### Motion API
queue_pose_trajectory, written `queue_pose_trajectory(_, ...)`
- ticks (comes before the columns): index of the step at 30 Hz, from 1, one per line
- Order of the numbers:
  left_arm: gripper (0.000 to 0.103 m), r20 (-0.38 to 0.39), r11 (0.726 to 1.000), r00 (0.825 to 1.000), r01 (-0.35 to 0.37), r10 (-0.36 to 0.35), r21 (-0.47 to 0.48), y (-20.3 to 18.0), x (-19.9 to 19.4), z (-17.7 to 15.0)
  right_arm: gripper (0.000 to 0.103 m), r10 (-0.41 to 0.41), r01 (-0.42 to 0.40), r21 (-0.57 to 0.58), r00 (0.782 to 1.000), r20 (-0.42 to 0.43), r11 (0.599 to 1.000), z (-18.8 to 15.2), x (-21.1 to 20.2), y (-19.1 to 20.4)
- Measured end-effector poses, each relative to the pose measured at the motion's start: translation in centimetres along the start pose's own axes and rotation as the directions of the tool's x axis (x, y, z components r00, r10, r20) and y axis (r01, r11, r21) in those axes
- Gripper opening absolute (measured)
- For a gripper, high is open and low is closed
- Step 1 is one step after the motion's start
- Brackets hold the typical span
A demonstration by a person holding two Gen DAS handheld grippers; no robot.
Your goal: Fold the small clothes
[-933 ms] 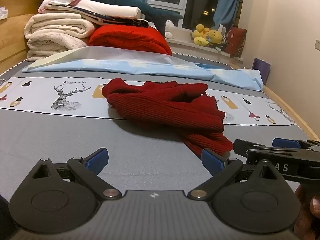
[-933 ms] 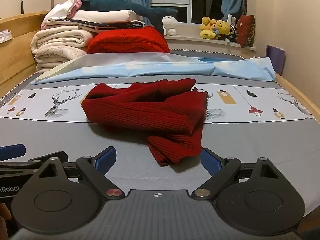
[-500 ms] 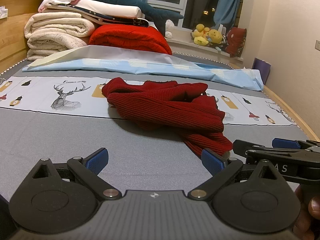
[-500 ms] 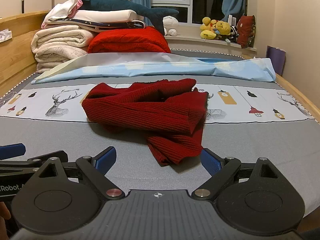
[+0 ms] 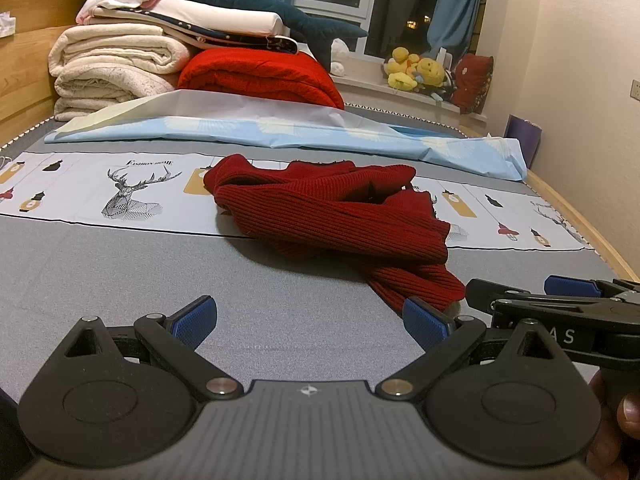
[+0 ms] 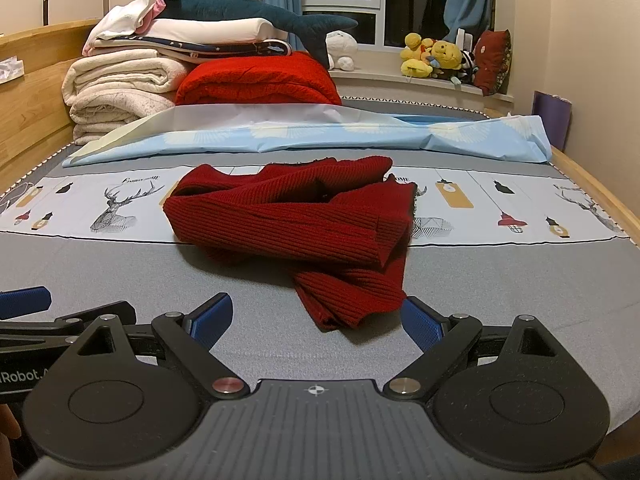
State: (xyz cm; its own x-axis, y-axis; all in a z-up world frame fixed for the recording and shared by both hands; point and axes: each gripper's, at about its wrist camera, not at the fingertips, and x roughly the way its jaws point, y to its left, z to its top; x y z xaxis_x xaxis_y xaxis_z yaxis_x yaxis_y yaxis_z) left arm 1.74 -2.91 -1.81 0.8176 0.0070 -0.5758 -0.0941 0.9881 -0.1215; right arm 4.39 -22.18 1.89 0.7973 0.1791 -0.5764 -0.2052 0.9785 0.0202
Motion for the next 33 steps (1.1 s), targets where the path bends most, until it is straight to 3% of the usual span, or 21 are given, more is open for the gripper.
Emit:
queue_pose_trajectory(11,0.100,0.007,1.000,1.000,-0.004,0.004,0.008,0.0,-0.1,-0.1,0.092,0.002,-0.002,0.001,1.000,0.002,1.000,0.2,-0.3,-0.1)
queue_pose_trajectory(14,0.095,0.028,1.000,1.000,-0.011,0.010,0.023,0.1,-0.4,-0.3,0.089,-0.011,0.010,0.023,1.000,0.028,1.000,0.4,-0.3,-0.4)
queue_pose_trajectory(17,0.079,0.020,0.999,1.000,-0.011,0.010,0.038,0.4,-0.3,-0.4,0.068,0.008,-0.014,0.085,0.997,0.073,0.996,1.8,-0.5,-2.6)
queue_pose_trajectory(19,0.060,0.010,0.999,1.000,-0.012,0.011,0.047,0.4,-0.1,-0.5,0.053,0.018,-0.033,0.107,0.990,0.136,0.994,3.4,-1.0,-4.5)
queue_pose_trajectory(20,0.057,0.004,0.999,1.000,-0.008,0.007,0.053,0.4,0.0,-0.5,0.050,0.049,-0.087,0.152,0.970,0.240,0.985,4.1,-1.5,-5.8)
queue_pose_trajectory(24,0.028,-0.017,0.997,1.000,0.000,0.001,0.076,0.2,0.6,-0.3,0.048,-0.012,-0.006,0.057,0.955,0.296,0.998,7.5,-0.7,-8.8)
queue_pose_trajectory(27,0.021,-0.064,0.997,0.998,0.025,-0.020,0.069,0.2,1.8,0.5,0.046,-0.059,0.043,0.059,0.953,0.297,0.997,7.1,0.5,-11.0)
queue_pose_trajectory(29,0.021,-0.072,0.997,0.997,0.034,-0.029,0.075,0.0,3.1,1.4,0.036,-0.058,0.046,0.078,0.986,0.158,0.996,6.2,2.8,-11.9)
queue_pose_trajectory(33,0.021,-0.105,0.996,0.994,0.051,-0.044,0.068,-1.5,7.9,4.4,0.036,-0.031,0.020,0.052,0.976,0.215,0.998,6.3,2.8,-12.8)
